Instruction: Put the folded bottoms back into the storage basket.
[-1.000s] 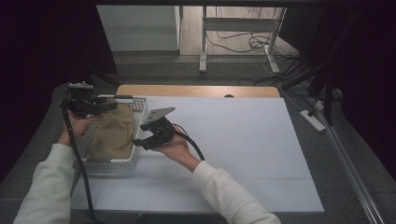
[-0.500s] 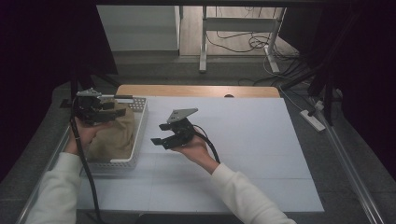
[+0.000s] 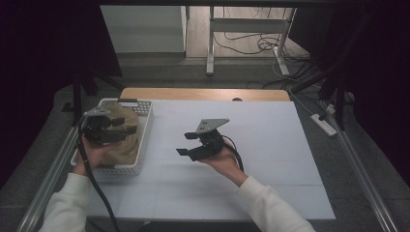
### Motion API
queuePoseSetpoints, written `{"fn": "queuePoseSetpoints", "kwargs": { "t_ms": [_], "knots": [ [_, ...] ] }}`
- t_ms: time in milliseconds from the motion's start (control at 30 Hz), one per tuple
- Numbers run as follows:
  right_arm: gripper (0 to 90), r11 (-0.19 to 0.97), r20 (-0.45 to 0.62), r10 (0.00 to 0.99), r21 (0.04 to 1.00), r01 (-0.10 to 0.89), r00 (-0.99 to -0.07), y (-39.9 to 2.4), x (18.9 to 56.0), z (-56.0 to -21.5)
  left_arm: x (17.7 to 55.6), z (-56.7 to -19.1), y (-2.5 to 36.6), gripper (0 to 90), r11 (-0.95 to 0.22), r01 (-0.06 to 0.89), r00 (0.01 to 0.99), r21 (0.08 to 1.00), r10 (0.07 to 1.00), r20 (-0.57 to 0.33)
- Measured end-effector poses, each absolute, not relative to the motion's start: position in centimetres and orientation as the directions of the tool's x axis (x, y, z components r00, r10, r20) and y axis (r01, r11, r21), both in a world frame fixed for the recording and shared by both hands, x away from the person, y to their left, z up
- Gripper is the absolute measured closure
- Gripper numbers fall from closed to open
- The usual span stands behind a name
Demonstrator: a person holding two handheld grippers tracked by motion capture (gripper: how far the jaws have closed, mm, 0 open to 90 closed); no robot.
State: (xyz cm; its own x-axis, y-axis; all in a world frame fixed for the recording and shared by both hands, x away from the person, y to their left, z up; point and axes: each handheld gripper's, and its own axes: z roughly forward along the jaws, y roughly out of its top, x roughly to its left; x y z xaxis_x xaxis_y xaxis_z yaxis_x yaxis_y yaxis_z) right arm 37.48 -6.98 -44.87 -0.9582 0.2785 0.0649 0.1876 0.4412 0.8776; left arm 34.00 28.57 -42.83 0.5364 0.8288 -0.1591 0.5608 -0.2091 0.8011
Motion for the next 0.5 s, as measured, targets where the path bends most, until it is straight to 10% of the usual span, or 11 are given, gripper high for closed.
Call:
{"fn": "queuePoseSetpoints", "kwargs": {
  "t_ms": [500],
  "knots": [
    [32.4,0.441,0.043,0.387,0.868,0.226,-0.921,-17.1,34.8,-45.6,29.5,-43.9,24.6,29.1,-0.239,0.532,0.590,0.812,0.792,-0.153]
  ]
}}
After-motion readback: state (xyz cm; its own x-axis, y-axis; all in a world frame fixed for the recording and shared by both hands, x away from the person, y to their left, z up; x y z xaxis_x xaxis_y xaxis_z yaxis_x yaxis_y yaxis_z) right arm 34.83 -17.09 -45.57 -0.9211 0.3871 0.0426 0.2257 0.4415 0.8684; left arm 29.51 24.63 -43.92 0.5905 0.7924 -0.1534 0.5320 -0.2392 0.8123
